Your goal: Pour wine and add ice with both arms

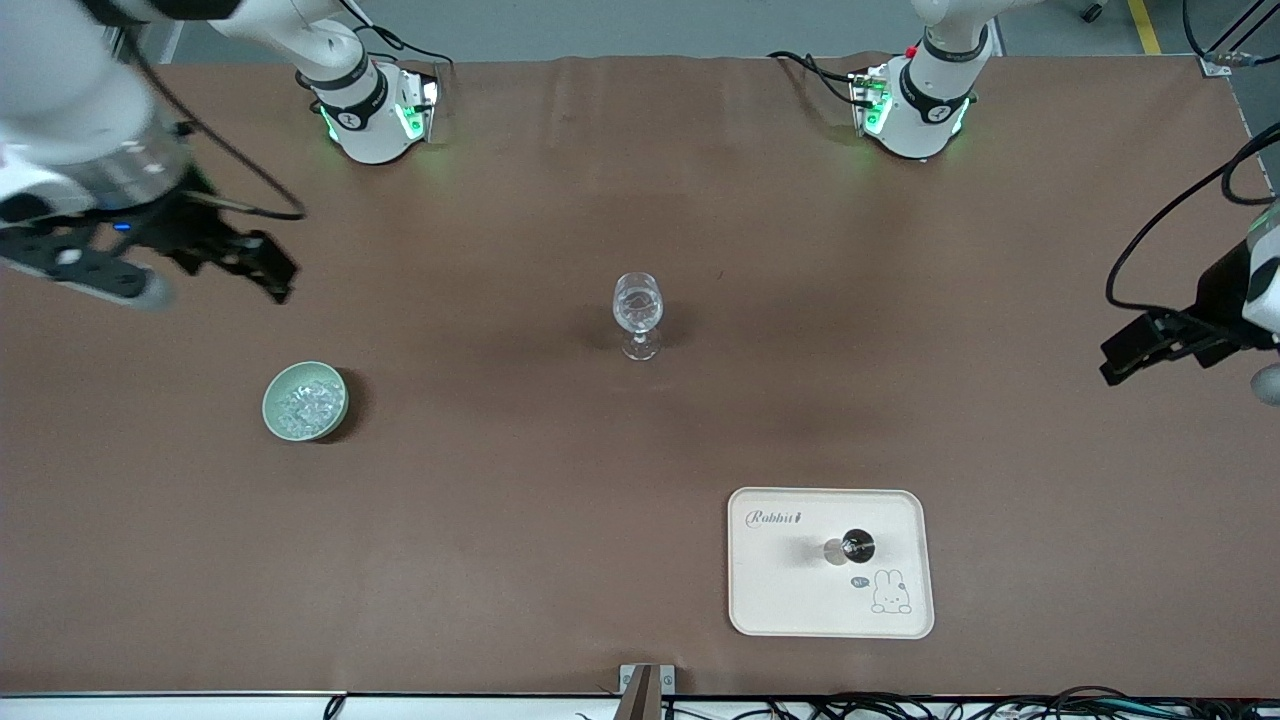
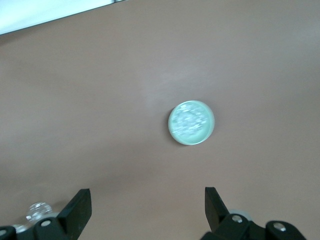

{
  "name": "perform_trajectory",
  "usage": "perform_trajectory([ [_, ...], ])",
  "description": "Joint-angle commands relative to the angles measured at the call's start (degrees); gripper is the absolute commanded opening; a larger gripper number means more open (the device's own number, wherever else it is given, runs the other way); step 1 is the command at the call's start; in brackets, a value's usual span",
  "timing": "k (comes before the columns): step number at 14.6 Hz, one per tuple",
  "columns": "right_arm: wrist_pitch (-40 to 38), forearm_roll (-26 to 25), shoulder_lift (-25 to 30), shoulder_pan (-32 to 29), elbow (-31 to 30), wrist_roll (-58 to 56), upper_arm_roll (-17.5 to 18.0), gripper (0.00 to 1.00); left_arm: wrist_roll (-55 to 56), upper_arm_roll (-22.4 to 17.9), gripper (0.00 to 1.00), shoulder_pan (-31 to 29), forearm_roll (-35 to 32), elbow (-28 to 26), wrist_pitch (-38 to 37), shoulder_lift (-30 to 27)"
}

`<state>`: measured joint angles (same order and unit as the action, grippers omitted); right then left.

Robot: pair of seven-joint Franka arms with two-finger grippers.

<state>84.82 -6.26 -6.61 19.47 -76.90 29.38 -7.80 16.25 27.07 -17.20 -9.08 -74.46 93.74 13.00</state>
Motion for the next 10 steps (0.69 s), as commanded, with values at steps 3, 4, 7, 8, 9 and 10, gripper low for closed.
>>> perform_trajectory([
  [3, -0.53, -0.34, 2.83, -13.48, -2.38, -19.05, 1.73, 1.00, -5.43, -17.19, 1.00, 12.60, 8.36, -11.81, -3.47, -12.36],
  [4, -0.79, -0.16, 2.92, -14.72, -2.56, -23.09, 1.65, 1.00, -6.57, -20.18, 1.00, 15.68, 8.72, -14.81, -3.47, -14.56],
  [7, -0.88, 2.28, 3.36, -17.97, -2.91, -29.28, 1.65, 0.98, -6.67, -21.53, 1.00, 18.51, 8.81, -21.84, -2.95, -20.63],
  [8, -0.97, 5.09, 3.45, -20.42, -3.00, -29.46, 1.99, 0.98, -6.67, -21.53, 1.00, 18.87, 8.73, -23.87, -2.60, -22.48],
  [9, -0.71, 5.55, 3.53, -21.22, -3.08, -29.55, 2.78, 0.98, -6.67, -21.36, 1.00, 18.87, 8.72, -25.46, -1.99, -23.80],
  [10, -0.53, 5.47, 3.45, -21.84, -3.08, -29.46, 3.57, 0.99, -6.67, -21.36, 1.00, 18.79, 8.72, -25.99, -1.89, -24.34],
])
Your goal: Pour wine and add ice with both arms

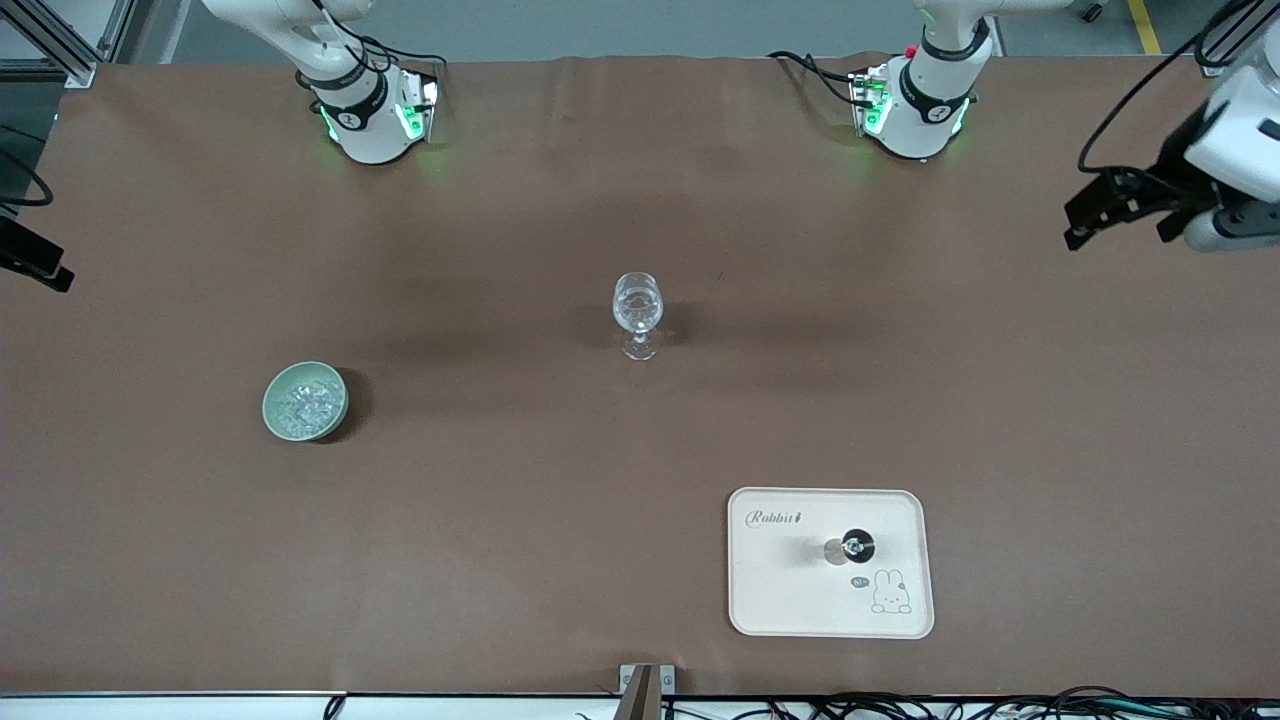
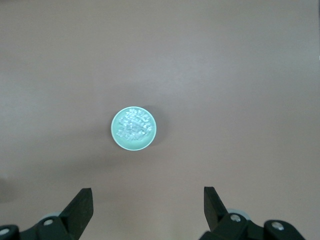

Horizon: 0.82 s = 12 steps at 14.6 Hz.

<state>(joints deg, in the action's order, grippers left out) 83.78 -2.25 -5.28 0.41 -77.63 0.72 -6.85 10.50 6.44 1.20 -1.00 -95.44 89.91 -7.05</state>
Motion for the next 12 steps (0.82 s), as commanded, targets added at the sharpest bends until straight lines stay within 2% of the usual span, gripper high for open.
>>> perform_trajectory([
  [1, 0.51, 1.37, 2.12, -3.74, -2.35, -0.54, 3.67, 0.99, -1.01, -0.38, 1.00, 0.04, 0.73, -5.10, 1.67, -4.47],
  [12, 0.77, 1.90, 2.03, -3.66, -2.26, -0.28, 4.39, 1.00, -7.16, -0.64, 1.00, -0.06, -0.06, 0.43, -0.17, -0.34],
])
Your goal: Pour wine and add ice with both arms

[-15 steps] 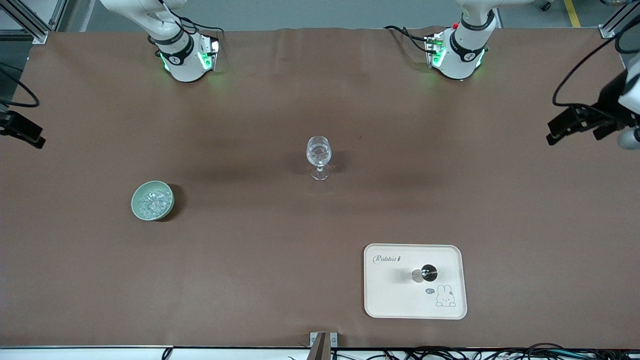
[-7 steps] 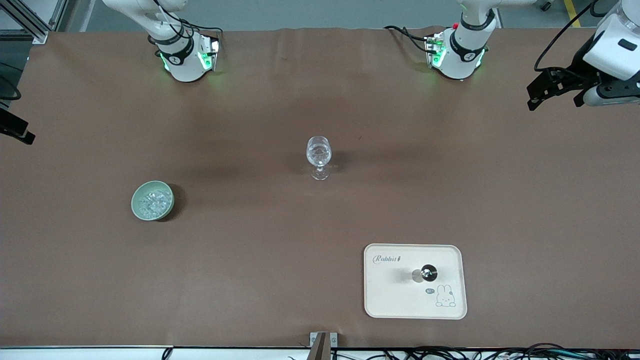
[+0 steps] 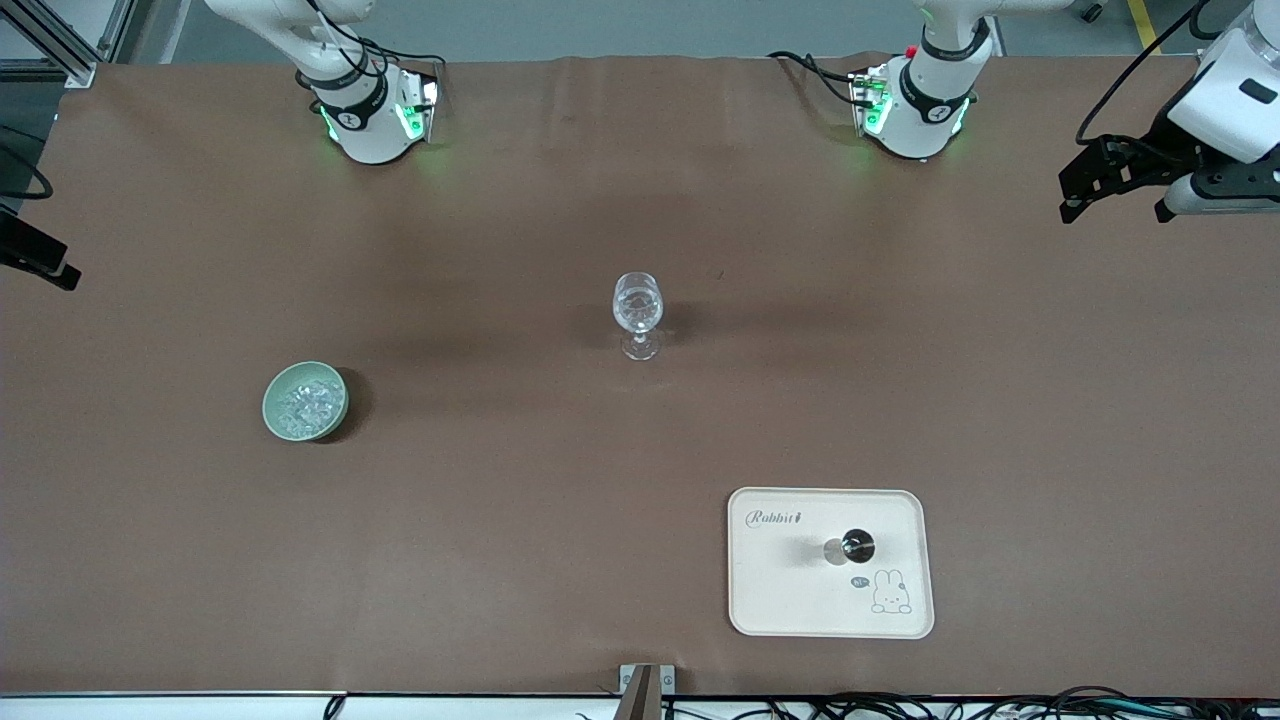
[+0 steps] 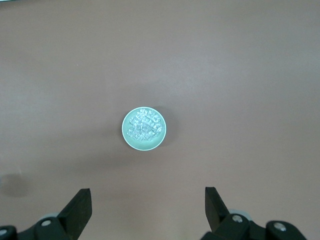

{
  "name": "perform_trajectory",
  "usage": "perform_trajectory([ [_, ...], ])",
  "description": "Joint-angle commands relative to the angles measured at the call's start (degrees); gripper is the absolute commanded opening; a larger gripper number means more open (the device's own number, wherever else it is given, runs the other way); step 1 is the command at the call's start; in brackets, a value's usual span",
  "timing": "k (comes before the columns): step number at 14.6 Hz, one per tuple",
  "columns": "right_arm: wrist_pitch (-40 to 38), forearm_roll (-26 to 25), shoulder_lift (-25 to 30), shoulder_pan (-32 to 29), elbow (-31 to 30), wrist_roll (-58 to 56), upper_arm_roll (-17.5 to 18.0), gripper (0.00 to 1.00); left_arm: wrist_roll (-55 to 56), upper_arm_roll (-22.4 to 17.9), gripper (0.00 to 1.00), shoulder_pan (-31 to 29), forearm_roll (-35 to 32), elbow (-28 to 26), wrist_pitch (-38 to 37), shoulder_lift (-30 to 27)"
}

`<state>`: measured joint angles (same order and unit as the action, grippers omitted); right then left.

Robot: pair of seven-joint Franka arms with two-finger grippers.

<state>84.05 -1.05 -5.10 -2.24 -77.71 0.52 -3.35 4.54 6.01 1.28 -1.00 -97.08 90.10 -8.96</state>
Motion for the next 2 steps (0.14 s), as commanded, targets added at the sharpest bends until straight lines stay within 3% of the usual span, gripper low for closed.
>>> perform_trajectory([
  [1, 0.41, 0.70, 1.85, -1.01, -2.18, -0.08, 0.89, 1.00, -1.12, -0.21, 1.00, -0.05, -0.14, 2.07, -0.36, 1.67],
  [2, 0.24, 0.70, 1.85, -1.10, -2.18, -0.16, 0.89, 1.00, -1.12, -0.21, 1.00, -0.05, -0.14, 2.07, -0.36, 1.93],
])
